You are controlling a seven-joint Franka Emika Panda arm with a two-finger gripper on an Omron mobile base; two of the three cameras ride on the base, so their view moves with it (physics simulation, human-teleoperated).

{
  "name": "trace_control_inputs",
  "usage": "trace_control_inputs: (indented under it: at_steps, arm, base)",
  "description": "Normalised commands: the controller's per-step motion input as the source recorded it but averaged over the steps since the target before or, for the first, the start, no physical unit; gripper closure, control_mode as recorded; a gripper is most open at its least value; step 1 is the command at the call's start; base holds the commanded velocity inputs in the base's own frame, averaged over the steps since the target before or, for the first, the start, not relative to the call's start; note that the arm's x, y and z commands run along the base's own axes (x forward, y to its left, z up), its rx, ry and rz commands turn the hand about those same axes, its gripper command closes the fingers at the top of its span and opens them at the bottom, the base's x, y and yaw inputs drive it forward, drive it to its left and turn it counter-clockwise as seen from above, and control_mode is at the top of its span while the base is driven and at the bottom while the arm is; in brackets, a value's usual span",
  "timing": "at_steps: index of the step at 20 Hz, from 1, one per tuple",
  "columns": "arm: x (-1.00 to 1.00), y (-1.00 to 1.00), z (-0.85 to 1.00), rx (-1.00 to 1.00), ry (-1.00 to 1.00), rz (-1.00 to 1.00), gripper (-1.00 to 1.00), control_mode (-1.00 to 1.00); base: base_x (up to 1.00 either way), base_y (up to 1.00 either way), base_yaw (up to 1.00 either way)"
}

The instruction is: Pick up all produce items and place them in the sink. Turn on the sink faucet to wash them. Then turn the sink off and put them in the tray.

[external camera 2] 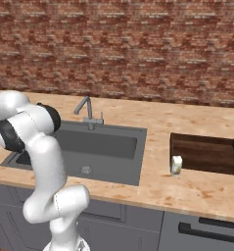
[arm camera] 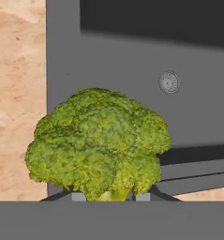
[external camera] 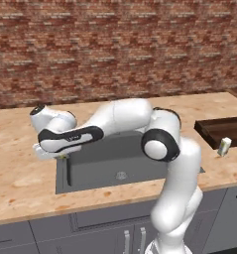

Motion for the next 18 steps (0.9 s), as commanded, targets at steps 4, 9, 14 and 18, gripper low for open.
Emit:
trace_control_inputs:
  at_steps: [4, 9, 14, 18]
  arm:
    - [-0.11, -1.0, 0.17, 0.13, -0.05, -0.01, 1.0, -1.0]
    - [-0.02, -1.0, 0.25, 0.14, -0.01, 0.0, 1.0, -1.0]
    - [0.0, -1.0, 0.11, 0.15, 0.0, 0.0, 1.0, -1.0]
    - [0.0, -1.0, 0.0, 0.15, 0.0, 0.0, 1.0, -1.0]
  base:
    - [0.0, 0.0, 0.0]
    - [0.0, 0.0, 0.0]
    - [0.0, 0.0, 0.0]
    - [0.0, 0.0, 0.0]
